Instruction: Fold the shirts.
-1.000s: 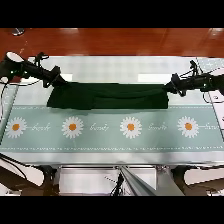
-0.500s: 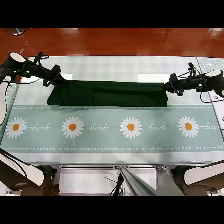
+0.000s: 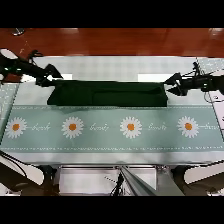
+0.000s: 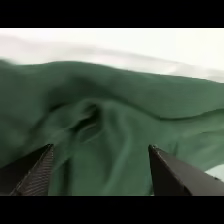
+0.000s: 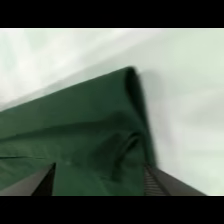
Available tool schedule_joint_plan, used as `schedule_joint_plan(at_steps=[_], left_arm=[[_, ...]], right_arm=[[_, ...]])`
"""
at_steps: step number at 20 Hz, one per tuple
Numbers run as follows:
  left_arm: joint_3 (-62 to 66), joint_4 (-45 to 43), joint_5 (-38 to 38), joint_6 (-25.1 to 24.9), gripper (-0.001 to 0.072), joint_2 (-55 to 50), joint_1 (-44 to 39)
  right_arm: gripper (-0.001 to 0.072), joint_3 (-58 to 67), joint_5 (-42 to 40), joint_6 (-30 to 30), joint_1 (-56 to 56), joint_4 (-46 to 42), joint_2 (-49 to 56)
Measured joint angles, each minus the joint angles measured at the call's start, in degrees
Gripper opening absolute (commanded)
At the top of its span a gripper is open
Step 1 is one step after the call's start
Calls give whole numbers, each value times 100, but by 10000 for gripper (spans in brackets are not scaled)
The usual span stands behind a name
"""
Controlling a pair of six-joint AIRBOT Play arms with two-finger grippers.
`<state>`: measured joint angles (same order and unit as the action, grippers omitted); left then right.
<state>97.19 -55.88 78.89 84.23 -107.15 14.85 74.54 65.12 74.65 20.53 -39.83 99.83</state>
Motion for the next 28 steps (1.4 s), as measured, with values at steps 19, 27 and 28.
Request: schedule_joint_plan(at_steps=[19,27,28], left_arm=[[-2610,1572,-195,-1611,28,2063,-299],[-2535,1449,-1421,-1541,28,1958,-2677],[-2420,1364,-1768,-1399,27,1840,-3075]], right_arm=[[23,-234,562,-306,-538,-494,-361],[23,-2076,1010,90,-527,-1700,-4035],[23,-2312,1047,232,-527,-1725,-4542]])
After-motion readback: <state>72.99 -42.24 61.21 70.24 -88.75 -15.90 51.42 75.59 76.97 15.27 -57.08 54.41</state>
